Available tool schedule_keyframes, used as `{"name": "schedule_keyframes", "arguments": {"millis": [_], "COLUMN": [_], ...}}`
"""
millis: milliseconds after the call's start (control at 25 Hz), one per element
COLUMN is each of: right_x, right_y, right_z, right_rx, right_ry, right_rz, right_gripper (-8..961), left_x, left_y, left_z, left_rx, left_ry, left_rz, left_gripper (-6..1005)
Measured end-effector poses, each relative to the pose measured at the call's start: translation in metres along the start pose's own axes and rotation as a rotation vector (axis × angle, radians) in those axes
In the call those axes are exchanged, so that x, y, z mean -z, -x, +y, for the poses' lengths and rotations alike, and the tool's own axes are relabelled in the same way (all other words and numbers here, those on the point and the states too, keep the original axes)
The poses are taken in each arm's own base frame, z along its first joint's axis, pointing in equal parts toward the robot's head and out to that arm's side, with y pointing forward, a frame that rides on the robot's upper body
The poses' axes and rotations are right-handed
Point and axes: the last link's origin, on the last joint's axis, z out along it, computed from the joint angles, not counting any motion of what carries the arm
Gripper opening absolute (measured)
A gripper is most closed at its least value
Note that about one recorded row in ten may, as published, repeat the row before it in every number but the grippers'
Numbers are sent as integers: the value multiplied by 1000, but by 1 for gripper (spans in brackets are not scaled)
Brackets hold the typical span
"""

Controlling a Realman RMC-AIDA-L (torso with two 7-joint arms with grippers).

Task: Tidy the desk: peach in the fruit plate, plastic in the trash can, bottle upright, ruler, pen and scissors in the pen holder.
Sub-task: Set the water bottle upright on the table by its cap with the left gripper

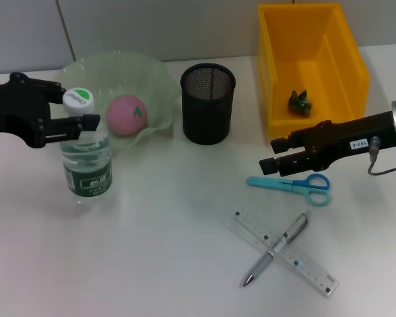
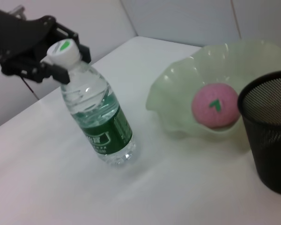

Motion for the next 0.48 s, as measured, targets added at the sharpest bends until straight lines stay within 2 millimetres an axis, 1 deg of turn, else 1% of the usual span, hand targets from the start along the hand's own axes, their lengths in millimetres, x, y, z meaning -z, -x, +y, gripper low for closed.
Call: {"name": "schedule_keyframes", "arguments": {"millis": [160, 480], "right_x": [-3, -6], "right_y": [1, 0], "right_z": [3, 6], "right_rx": [81, 167], "right_ry": [9, 17], "right_rz": [-24, -51], "right_gripper": [707, 707], "left_x": [7, 13], "left_y": [4, 14], "left_z": [-3, -5], "left_rx": [52, 111], "left_ry": [-19, -51], "left_rz": [62, 103], "left_gripper": [443, 443]}}
